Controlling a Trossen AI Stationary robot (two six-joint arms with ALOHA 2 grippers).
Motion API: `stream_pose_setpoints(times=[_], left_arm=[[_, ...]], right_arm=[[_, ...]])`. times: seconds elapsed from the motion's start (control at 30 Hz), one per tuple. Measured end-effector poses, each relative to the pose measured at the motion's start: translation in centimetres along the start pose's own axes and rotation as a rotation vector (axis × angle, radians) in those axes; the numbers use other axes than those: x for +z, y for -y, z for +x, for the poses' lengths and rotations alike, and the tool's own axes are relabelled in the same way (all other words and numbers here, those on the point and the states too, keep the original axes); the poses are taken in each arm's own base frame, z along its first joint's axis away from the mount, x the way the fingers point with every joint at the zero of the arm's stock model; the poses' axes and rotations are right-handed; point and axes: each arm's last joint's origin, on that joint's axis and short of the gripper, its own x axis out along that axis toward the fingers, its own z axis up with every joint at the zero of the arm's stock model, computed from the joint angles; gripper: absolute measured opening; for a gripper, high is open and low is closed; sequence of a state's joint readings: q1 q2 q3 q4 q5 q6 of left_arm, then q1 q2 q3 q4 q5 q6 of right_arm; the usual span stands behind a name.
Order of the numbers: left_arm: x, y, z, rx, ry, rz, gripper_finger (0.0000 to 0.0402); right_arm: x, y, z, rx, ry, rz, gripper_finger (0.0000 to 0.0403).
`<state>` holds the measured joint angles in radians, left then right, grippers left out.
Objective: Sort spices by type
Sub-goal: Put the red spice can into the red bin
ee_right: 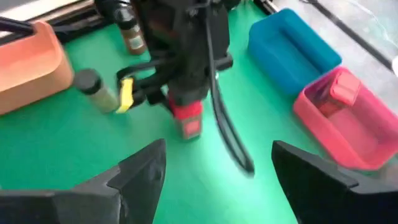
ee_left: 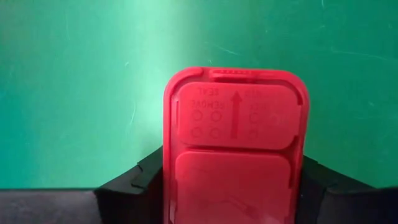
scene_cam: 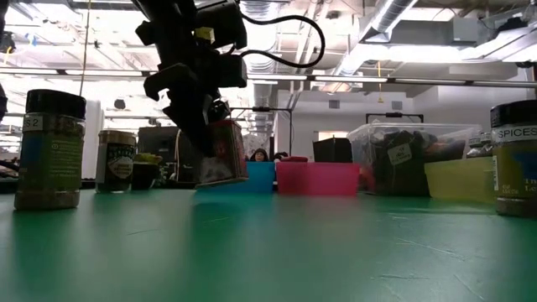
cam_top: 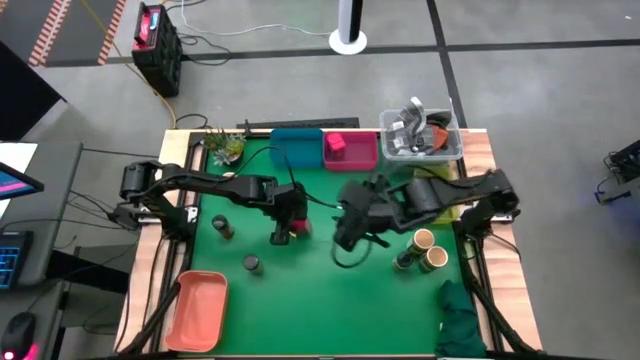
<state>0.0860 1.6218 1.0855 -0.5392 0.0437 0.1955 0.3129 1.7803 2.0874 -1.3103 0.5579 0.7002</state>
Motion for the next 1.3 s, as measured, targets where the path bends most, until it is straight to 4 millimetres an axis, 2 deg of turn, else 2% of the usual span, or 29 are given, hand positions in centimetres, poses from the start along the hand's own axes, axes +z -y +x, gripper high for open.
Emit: stream_pose_setpoints(times=[0.17,0.27,0.37,0.6,0.8,1.03,1.17,1.3], left_arm=[[0.1,0.0,0.0,0.001,0.006,0.001,0.0208],[0.1,0.0,0.0,0.002,0.009,0.018,0.0208],[0.1,0.0,0.0,0.002,0.008,0.038,0.0208],[0.0,-0.1,0.0,0.038,-0.006,0.012,0.0209],[-0.4,-0.1,0.0,0.028,-0.042,-0.016,0.0236],[-0.2,0.0,-0.5,0.013,-0.069,-0.054,0.0280],[1.1,-0.2,-2.8,0.023,-0.015,-0.043,0.0285],[1.6,-0.4,-6.4,0.061,0.105,-0.040,0.0283]], right_arm=[[-3.1,1.8,-3.9,-0.010,0.062,0.060,0.0315],[-4.8,2.8,-4.9,0.006,0.115,0.109,0.0315],[-6.4,3.7,-4.8,0.023,0.159,0.148,0.0315],[-9.7,6.0,-3.3,0.032,0.191,0.230,0.0315],[-10.2,7.1,-2.7,0.058,0.222,0.290,0.0318],[-9.4,7.6,-2.8,0.075,0.247,0.288,0.0339],[-9.3,7.6,-2.7,0.098,0.228,0.289,0.0348],[-8.8,6.9,-3.1,0.143,0.288,0.264,0.0355]])
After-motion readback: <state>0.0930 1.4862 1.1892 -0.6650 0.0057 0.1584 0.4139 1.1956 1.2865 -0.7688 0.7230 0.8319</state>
